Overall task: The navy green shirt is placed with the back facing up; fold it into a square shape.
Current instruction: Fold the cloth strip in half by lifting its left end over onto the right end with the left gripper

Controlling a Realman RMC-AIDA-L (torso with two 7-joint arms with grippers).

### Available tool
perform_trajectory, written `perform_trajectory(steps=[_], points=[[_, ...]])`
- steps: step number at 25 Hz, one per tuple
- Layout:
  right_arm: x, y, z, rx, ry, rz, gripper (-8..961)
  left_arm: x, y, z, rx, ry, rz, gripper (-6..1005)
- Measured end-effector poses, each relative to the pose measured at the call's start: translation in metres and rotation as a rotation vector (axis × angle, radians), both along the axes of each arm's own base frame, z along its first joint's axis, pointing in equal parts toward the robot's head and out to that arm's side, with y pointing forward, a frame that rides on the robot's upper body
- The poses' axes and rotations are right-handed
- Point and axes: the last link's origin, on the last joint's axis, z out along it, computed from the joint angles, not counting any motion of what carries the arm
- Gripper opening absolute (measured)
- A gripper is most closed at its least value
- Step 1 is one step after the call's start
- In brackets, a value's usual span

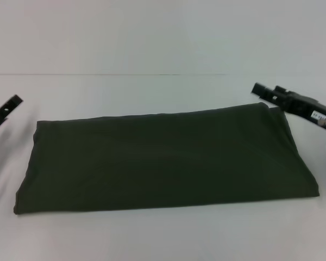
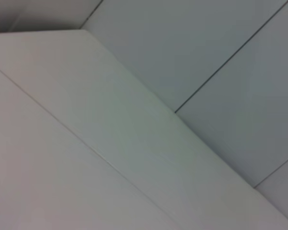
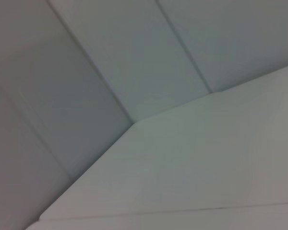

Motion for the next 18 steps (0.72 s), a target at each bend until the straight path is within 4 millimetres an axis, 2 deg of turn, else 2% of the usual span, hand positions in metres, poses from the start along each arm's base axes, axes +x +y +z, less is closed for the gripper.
perform_trajectory(steps=[4,9,13,18], points=[[-0.016,-0.010,-0.012,-0.064,-0.137,0.214,913,-0.003,-0.011,0.019,-0.059,-0.059,-0.075,819],[-0.036,-0.019,-0.039,-0.145,-0.316,0.455,913,0.013,-0.026,0.025,-0.262,-0.182,-0.192,872],[-0.046,-0.022,-0.054,-0.172,-0.384,0.559,908,0.028,-0.031,0.018,-0.396,-0.229,-0.251,863],[-0.048,-0.024,-0.060,-0.165,-0.422,0.618,908,0.039,-0.031,0.003,-0.518,-0.244,-0.248,861]])
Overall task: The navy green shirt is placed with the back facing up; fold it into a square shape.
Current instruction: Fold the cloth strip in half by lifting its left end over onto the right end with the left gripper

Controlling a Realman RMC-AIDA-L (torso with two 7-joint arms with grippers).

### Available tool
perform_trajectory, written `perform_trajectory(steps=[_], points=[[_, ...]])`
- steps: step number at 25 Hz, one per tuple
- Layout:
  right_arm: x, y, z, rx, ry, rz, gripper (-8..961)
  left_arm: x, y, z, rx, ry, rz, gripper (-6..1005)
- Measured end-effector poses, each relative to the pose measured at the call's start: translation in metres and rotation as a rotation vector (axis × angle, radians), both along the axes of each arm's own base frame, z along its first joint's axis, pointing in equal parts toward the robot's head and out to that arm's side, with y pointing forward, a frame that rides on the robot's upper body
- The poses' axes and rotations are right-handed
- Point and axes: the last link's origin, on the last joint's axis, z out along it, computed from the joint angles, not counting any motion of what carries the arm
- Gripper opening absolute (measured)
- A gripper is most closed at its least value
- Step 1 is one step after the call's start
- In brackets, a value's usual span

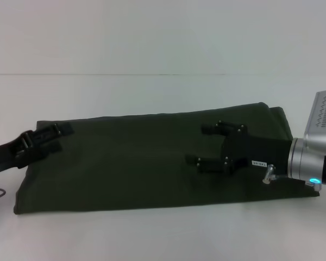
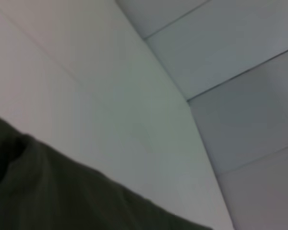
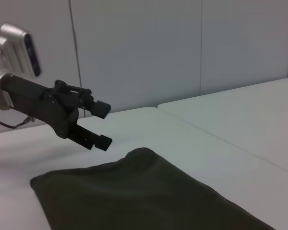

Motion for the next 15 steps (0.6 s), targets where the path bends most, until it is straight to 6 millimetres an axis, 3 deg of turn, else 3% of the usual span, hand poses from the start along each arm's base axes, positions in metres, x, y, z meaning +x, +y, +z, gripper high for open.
perform_trajectory(steps=[8,15], points=[[0.002,-0.005,-0.006,-0.014,-0.042,0.048,908,-0.007,0.001,0.002,-0.074,0.050,0.051,861],[0.001,-0.004,-0.009,-0.016,-0.060,0.053,909,-0.025,0.009,-0.001,-0.057,0.183,0.135,862]])
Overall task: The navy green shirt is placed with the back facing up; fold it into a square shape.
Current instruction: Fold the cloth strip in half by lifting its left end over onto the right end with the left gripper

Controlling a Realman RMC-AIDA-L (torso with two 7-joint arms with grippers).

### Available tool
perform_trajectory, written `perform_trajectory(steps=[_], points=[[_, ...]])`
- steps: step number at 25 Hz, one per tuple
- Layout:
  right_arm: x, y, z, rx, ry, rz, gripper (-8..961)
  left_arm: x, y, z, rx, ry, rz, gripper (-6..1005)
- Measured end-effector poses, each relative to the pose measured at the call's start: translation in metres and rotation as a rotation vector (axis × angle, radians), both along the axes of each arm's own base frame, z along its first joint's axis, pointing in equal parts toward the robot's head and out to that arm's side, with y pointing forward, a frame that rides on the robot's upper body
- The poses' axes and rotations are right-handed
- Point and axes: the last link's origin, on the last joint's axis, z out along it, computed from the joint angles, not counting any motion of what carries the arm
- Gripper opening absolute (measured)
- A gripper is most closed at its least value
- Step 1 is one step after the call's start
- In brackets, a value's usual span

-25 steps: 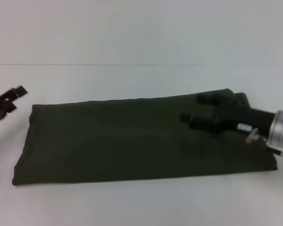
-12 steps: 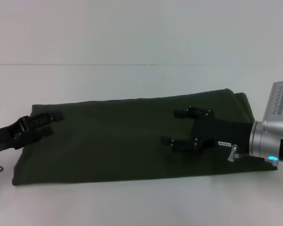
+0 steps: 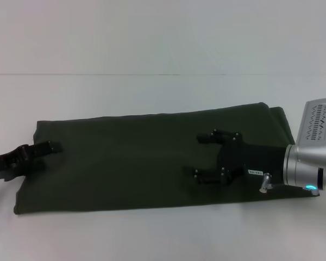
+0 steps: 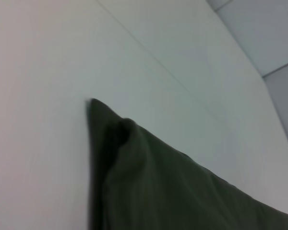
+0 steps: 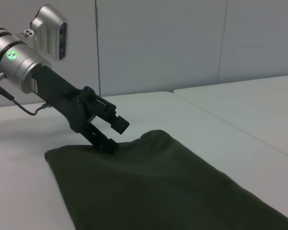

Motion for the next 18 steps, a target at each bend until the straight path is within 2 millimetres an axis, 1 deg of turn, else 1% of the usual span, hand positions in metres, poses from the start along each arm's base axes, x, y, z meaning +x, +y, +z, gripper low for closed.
perform_trajectory(steps=[7,13,18], points=[[-0.001,0.001,0.000,0.001,0.002,0.002,909,-0.014,0.005,0.005,0.048,0.076,0.048,862],[-0.003,0.002,0.001,0.004,0.005,0.002,909,-0.015,0.007,0.016,0.070,0.106,0.037,862],[-0.003,0.003,0.001,0.007,0.006,0.001,908,-0.014,0.005,0.026,0.058,0.127,0.003,863]])
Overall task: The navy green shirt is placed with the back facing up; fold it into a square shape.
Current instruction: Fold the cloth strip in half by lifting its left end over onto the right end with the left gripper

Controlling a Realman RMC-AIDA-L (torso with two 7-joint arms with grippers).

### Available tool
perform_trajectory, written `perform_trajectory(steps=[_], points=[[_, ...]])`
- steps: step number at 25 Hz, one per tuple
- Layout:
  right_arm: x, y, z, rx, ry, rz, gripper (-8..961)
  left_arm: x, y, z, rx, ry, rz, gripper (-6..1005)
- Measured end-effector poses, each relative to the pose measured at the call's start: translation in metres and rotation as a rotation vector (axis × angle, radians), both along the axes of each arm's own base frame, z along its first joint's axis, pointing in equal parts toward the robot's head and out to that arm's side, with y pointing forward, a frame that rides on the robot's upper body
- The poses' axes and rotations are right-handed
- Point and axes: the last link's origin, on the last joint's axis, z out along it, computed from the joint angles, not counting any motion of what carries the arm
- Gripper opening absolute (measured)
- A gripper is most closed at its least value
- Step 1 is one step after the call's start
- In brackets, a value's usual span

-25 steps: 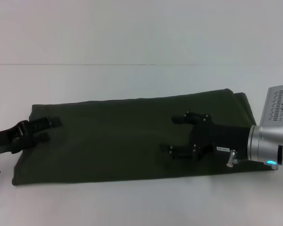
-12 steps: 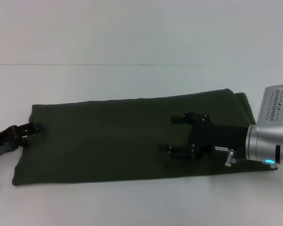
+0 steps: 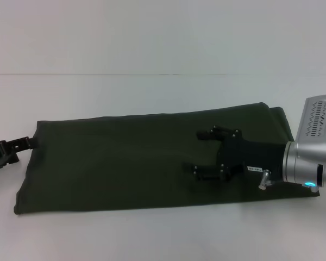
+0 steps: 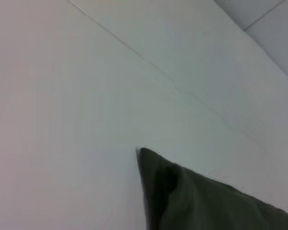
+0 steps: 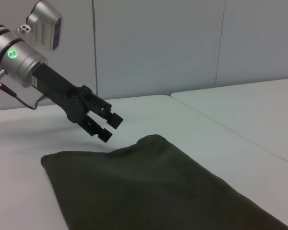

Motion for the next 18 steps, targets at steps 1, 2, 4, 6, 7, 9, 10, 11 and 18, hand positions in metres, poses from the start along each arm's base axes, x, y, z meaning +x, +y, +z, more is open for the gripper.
perform_trajectory(steps=[1,2,4,6,7,9,10,11,18], points=[[-0.0001,0.0002,0.0000,0.000,0.000,0.000,908,-0.0008,-0.0009,0.0014,-0.008,0.012,-0.003,863],[-0.0003,0.0003,0.0000,0.001,-0.001,0.001,908,-0.0016,-0.0014,0.0021,-0.015,0.024,-0.004,864],[-0.0002,0.0003,0.0000,0.001,-0.001,0.001,908,-0.0031,-0.0022,0.0020,-0.025,0.040,-0.003,865],[-0.0002,0.0003,0.0000,0.001,-0.001,0.001,908,-0.0040,-0.0026,0.0002,-0.029,0.049,0.000,866],[-0.0002,0.0003,0.0000,0.001,-0.001,0.001,908,-0.0041,-0.0028,-0.0008,-0.030,0.051,0.000,867],[-0.0005,0.0005,-0.0001,0.001,-0.002,0.002,908,-0.0042,-0.0033,-0.0027,-0.033,0.050,0.001,868],[-0.0007,0.0007,-0.0001,0.001,-0.002,0.003,908,-0.0042,-0.0034,-0.0032,-0.034,0.050,0.001,868],[-0.0007,0.0008,-0.0001,0.002,-0.002,0.003,908,-0.0041,-0.0034,-0.0034,-0.035,0.050,0.000,869],[-0.0007,0.0011,0.0000,0.003,-0.002,0.002,909,-0.0044,-0.0032,-0.0054,-0.034,0.055,0.000,872]])
